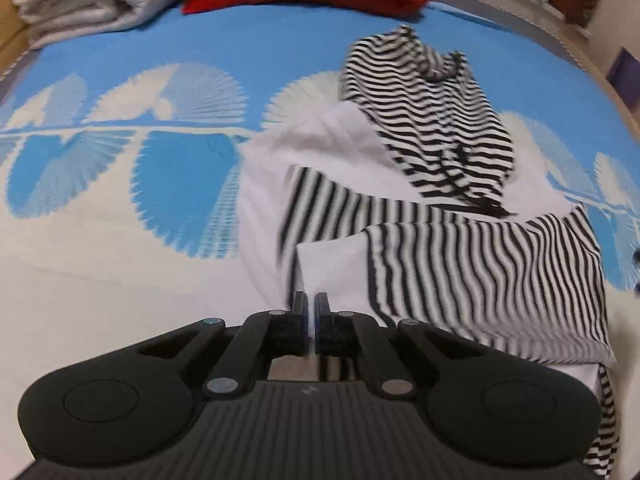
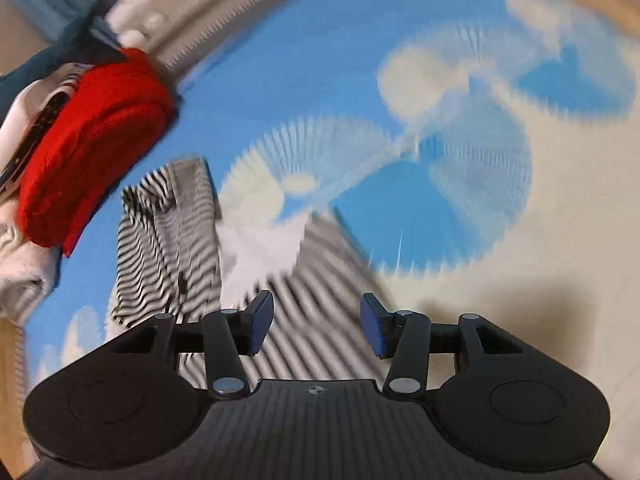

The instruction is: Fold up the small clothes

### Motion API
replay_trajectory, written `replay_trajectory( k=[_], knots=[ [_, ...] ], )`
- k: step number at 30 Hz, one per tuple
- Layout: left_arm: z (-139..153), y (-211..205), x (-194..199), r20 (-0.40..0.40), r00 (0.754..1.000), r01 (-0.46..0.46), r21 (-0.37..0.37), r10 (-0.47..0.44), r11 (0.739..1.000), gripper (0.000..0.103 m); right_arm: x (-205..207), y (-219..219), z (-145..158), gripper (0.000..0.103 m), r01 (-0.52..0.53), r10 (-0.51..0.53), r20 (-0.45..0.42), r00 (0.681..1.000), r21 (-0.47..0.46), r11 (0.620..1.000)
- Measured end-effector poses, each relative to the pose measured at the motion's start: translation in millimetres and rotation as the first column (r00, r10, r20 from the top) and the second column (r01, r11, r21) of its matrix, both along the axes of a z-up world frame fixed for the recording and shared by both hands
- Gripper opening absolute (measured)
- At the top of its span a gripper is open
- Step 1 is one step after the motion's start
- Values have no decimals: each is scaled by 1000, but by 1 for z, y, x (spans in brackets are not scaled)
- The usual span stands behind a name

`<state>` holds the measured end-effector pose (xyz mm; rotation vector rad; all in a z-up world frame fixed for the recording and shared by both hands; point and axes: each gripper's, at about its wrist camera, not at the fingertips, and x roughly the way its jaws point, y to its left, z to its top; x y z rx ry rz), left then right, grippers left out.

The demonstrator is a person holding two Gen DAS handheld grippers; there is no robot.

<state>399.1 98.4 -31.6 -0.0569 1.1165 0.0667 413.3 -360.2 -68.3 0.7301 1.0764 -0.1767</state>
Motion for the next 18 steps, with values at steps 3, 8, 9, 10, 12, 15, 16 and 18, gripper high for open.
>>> replay_trajectory(
  k=[3,8,9,10,12,15,16,18],
  knots=[
    [-14,4,4,-87,996,-36,7,37,999,3,-4,12,-22,50,26,-23,-82,996,38,999],
    [-11,2,10,-59,998,-37,-100,31,994,19,-9,24,-50,50,68,-54,-186,981,73,995],
    [-12,-3,10,-50,999,-9,-101,4,995,25,-9,25,-55,50,71,-57,-201,978,65,995],
    [-19,-9,12,-67,997,22,-90,-28,996,28,-9,27,-58,50,69,-59,-211,976,43,997],
    [-45,-20,15,-159,985,61,-58,-69,996,30,-8,33,-58,50,42,-43,-209,977,-11,999],
    [-58,-27,15,-178,981,88,23,-82,996,30,-5,42,-49,50,-33,17,-183,983,-86,996],
    [-54,-29,14,-165,983,92,37,-85,995,31,-4,45,-45,50,-63,44,-165,985,-108,992],
    [-44,-31,14,-131,987,95,29,-91,995,36,-2,56,-34,50,-133,116,-118,986,-149,980]
  ],
)
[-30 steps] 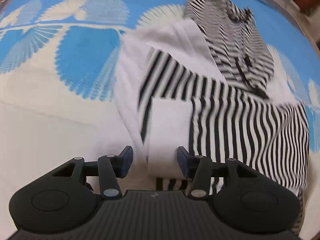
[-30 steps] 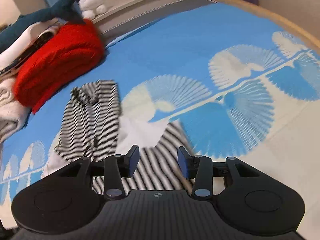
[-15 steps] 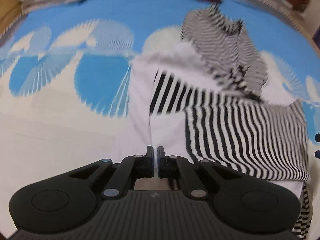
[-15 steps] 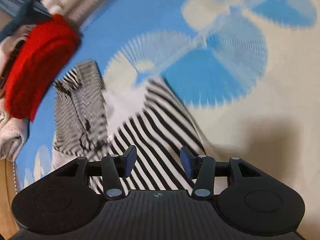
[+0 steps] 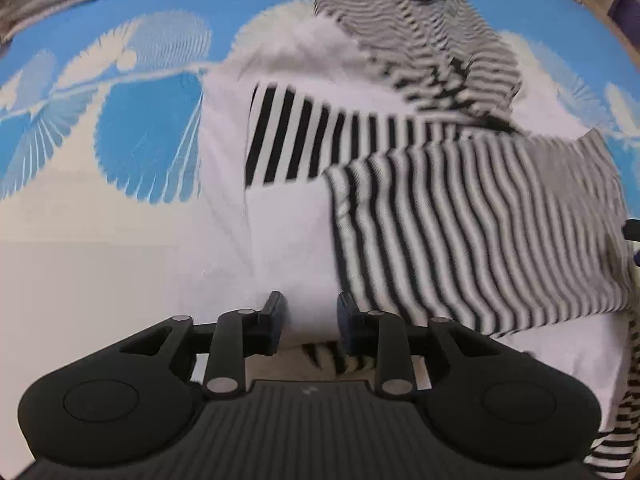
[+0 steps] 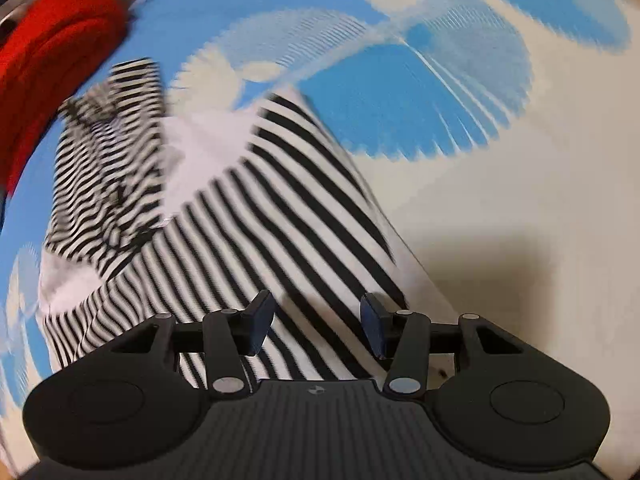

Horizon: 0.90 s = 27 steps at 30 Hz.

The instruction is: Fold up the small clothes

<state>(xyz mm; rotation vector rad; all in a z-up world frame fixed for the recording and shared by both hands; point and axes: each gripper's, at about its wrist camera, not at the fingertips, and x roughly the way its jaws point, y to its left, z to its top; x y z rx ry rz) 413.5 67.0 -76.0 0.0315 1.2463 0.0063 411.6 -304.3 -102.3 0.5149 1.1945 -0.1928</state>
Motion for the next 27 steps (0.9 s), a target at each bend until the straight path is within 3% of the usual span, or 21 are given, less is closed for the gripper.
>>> replay_trajectory(
  k=[4,13,18,24,26,27],
  knots=[
    [10,-8,1,36,999,-8,-2,8,1000,37,-1,13,17,53,-100,105,73,992,-62,993],
    [20,-17,3,71,997,-28,-12,29,1000,38,-7,27,36,55,-228,251,129,959,-171,959],
    [26,-21,5,89,996,-29,-22,31,999,39,-9,36,38,56,-318,355,121,927,-245,916],
    [32,-26,8,122,992,-38,-31,42,999,42,-14,36,38,57,-367,406,111,907,-264,892],
    [41,-26,7,187,981,-36,-61,47,997,49,-16,34,39,57,-374,414,107,904,-272,887],
    [48,-26,6,240,969,-37,-81,56,996,61,-17,33,39,57,-376,417,106,903,-274,885]
  ],
)
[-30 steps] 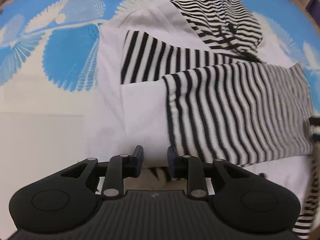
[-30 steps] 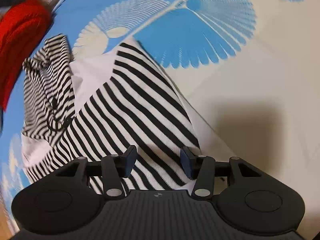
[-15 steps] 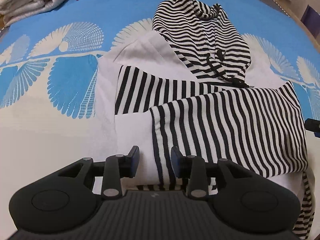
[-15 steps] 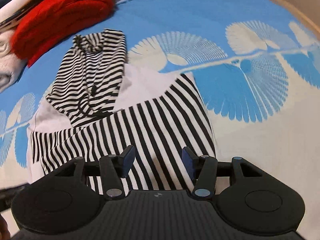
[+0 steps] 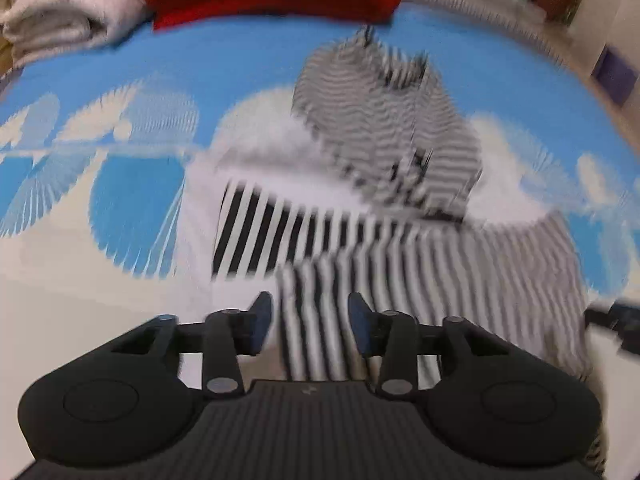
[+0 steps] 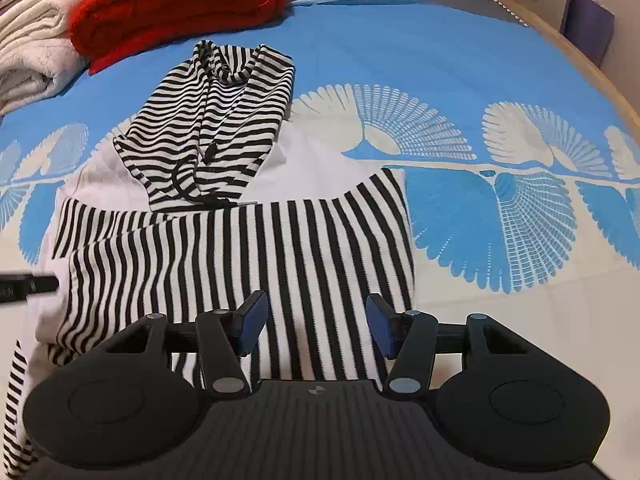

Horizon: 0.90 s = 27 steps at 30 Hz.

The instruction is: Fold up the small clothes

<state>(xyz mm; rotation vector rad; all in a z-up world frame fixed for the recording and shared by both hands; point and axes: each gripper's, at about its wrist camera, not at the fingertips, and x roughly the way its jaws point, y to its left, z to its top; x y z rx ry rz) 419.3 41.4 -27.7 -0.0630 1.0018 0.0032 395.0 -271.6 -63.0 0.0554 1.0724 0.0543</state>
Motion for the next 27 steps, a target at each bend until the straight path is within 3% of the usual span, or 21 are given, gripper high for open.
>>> replay_trajectory(
  k=[3,5,12,13,16,18,20,23,27],
  knots=[
    [22,1,-9,194,981,-28,8,26,1000,84,-1,-5,4,57,-4,4,7,1000,4,1000],
    [31,1,-12,278,960,-29,42,17,999,84,-2,-8,8,58,-14,14,17,1000,-4,1000],
    [31,12,-8,323,945,-85,85,53,993,83,-7,-19,12,60,-54,56,34,998,-62,997],
    [31,11,-9,325,945,-80,100,43,992,81,-7,-21,12,60,-56,59,34,998,-69,996],
    [33,15,-9,333,943,-71,125,26,990,61,-8,-27,12,60,-67,71,33,997,-103,992],
    [35,16,-9,342,940,-51,119,8,992,37,-7,-31,11,61,-76,82,30,996,-154,985],
    [34,12,2,337,941,-39,124,-5,992,25,-8,-33,6,61,-87,95,23,995,-235,968],
    [33,2,39,334,943,-42,122,-1,992,24,-9,-37,-3,61,-114,120,0,993,-322,940],
    [25,-12,115,364,931,-25,82,-6,996,24,-8,-43,-7,62,-126,129,-11,992,-331,935]
  ],
)
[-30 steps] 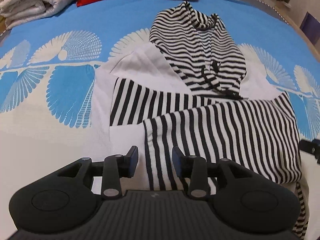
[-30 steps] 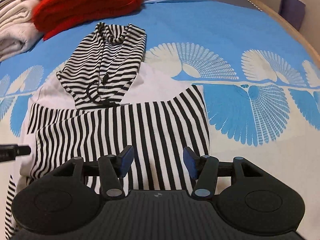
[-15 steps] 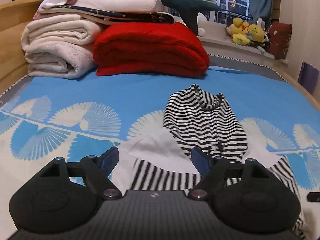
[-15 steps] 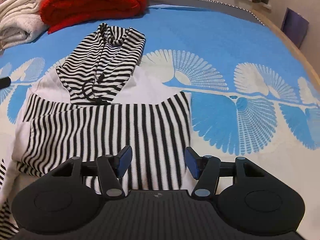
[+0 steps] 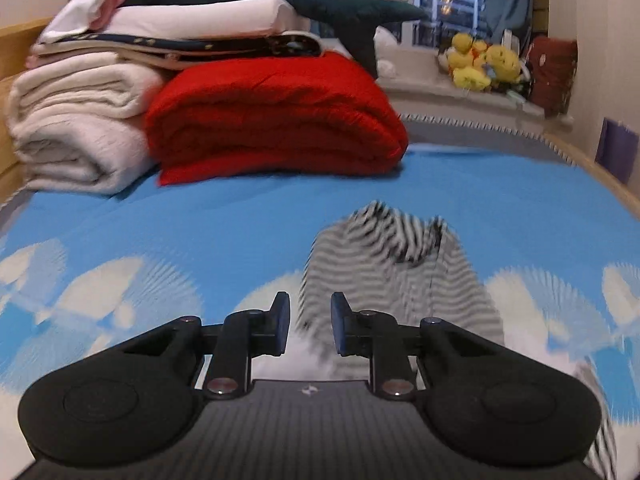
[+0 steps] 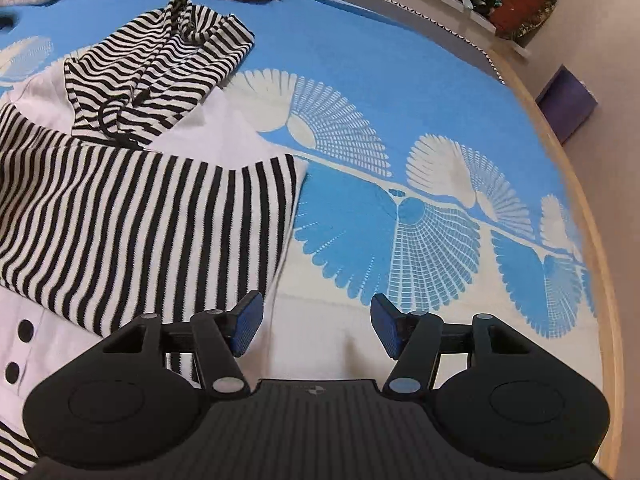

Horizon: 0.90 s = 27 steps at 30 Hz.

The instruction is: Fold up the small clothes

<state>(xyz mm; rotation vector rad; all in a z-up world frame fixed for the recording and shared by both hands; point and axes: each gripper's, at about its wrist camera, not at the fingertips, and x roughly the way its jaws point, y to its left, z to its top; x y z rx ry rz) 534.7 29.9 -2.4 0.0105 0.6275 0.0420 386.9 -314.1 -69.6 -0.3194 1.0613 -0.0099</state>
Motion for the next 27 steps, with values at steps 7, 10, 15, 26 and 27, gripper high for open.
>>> replay_trajectory(
  k=[7,10,15,26,27],
  knots=[
    [-42,-9,165,-57,998,-13,-48,10,999,25,6,-2,-7,65,-9,9,-24,1000,9,1000],
    [-57,-8,218,-85,994,-70,-70,64,995,30,8,-5,-18,65,-18,17,-54,998,-21,1000],
    [-88,-17,267,-145,987,-87,-72,75,994,60,15,-12,-22,65,-3,1,-59,998,-34,999],
    [-83,-40,245,-168,982,96,56,-85,994,3,18,0,-13,65,-25,24,-40,999,-24,999],
    [-68,-39,226,-137,983,127,44,-120,991,3,19,0,-9,65,-22,21,-31,999,-15,1000]
  ],
)
